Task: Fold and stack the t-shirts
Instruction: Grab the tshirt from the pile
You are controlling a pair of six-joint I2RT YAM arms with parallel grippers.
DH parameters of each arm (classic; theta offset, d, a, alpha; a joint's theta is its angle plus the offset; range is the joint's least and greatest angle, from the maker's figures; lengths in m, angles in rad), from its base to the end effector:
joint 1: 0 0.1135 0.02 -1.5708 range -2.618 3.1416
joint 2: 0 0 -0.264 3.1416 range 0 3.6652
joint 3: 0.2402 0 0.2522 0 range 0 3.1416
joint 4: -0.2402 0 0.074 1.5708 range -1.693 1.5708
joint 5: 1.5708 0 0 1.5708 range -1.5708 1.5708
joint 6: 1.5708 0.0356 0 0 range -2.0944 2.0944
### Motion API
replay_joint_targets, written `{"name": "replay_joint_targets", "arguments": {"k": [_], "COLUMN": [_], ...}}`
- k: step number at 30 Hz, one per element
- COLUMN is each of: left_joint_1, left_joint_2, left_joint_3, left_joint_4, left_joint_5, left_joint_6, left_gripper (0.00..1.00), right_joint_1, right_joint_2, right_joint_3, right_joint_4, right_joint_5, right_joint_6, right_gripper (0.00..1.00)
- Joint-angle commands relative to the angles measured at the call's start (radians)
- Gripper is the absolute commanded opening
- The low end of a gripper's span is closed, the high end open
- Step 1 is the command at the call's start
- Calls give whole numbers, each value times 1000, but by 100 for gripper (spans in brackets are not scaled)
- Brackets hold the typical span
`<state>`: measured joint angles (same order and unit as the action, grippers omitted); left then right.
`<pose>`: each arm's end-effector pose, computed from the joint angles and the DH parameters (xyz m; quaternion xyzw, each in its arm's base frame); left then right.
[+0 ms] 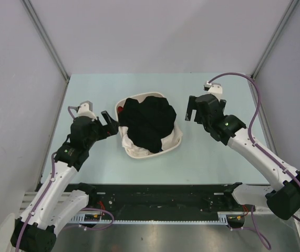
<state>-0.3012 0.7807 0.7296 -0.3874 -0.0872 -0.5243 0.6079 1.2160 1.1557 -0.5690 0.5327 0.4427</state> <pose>0.1721 -0.0502 0.3002 -0.1171 0.8353 -0.1813 0.5056 0.2246 0.1342 0.3446 0.0480 0.8667 0.0165 0.4962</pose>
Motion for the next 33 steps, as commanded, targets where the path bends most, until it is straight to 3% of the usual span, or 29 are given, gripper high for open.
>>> {"name": "replay_joint_targets", "arguments": {"k": [1,6,9,18,25,27,30,31,33], "left_joint_1": [-4,-4,-4,-3,-4,-3,-3,-3,-3], "left_joint_2": [-24,-20,-18,-47,-55,-55,-54,-52,-49], "left_joint_3": [8,25,36,28,24,22,17,16,16], "left_joint_4": [28,9,-14,-18,-25,-24,-21,-21,-22], "left_joint_5": [0,15,10,7,3,1,1,1,4], "left_joint_6": [7,17,20,10,9,12,10,9,9], "left_gripper": [100,100,100,100,100,100,100,100,100], "right_joint_1": [10,16,38,102,122,124,122,125,124], "right_joint_2": [-10,11,94,326,462,496,545,554,568], "right_joint_3": [1,4,28,87,137,150,168,182,193], "right_joint_4": [66,182,242,352,408,411,422,417,413], "right_joint_5": [-81,-356,-430,-480,-436,-404,-349,-333,-295], "right_joint_6": [-65,-122,-105,-98,-130,-147,-177,-183,-186], "right_gripper": [100,100,100,100,100,94,54,26,1]}}
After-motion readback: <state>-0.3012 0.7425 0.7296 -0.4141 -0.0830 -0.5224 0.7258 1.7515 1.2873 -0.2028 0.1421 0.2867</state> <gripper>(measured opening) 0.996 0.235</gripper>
